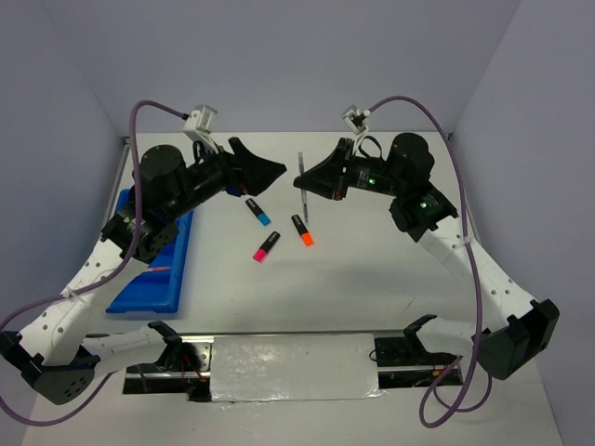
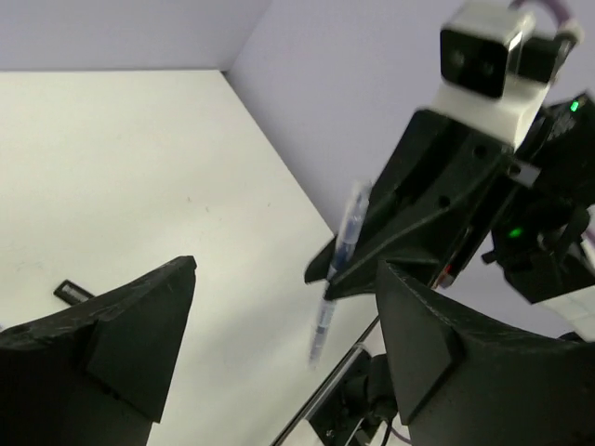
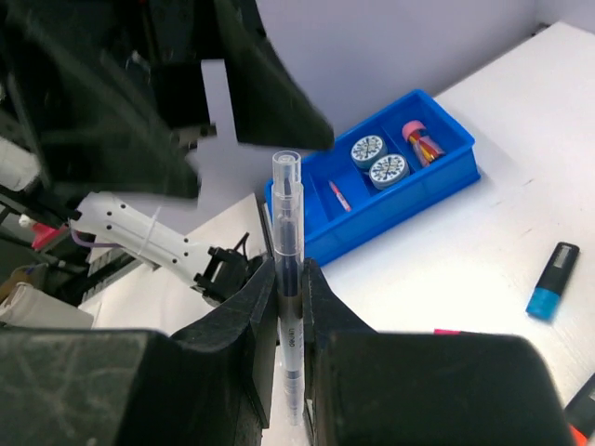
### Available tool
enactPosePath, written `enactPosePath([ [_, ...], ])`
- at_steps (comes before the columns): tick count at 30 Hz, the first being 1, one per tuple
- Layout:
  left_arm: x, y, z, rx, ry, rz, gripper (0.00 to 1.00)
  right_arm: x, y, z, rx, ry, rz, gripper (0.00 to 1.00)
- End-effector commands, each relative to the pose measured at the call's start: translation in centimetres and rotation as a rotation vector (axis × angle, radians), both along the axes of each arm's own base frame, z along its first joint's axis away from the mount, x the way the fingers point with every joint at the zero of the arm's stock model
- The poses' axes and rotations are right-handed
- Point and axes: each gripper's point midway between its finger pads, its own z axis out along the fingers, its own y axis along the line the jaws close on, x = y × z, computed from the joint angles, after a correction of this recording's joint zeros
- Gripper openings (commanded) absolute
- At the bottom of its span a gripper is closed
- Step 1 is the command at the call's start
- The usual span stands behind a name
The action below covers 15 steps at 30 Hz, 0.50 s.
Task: Sort the stationery into containers
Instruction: Close the pen cap on the pen.
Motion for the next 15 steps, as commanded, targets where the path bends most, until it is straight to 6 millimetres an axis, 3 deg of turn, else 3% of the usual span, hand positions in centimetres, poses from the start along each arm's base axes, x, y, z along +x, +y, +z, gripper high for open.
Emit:
enactPosePath([
  [1, -1.8, 0.6, 3.7, -0.025, -0.084, -0.069, 0.89, -1.4, -0.9, 3.1, 0.091, -0.120, -0.034, 0.00],
  [4, -2.4, -0.4, 4.3, -0.072, -0.104, -0.135, 0.84, -2.5, -0.8, 2.5, 0.068, -0.108, 0.001, 0.00],
  [5, -2.4, -0.7, 3.4, -0.075, -0.091, -0.152, 0.81, -2.9, -0.6, 2.5, 0.062, -0.119, 0.012, 0.00],
  [8, -3.0, -1.4, 3.1, -0.113, -0.098, -0.201, 0.74, -3.2, -0.4, 2.1, 0.049, -0.104, 0.021, 0.00],
  [15, -4.1, -2.5, 3.7, -0.168, -0.156, -0.309, 0.71, -3.7, 1.2, 1.5, 0.004, -0.071, 0.055, 0.00],
])
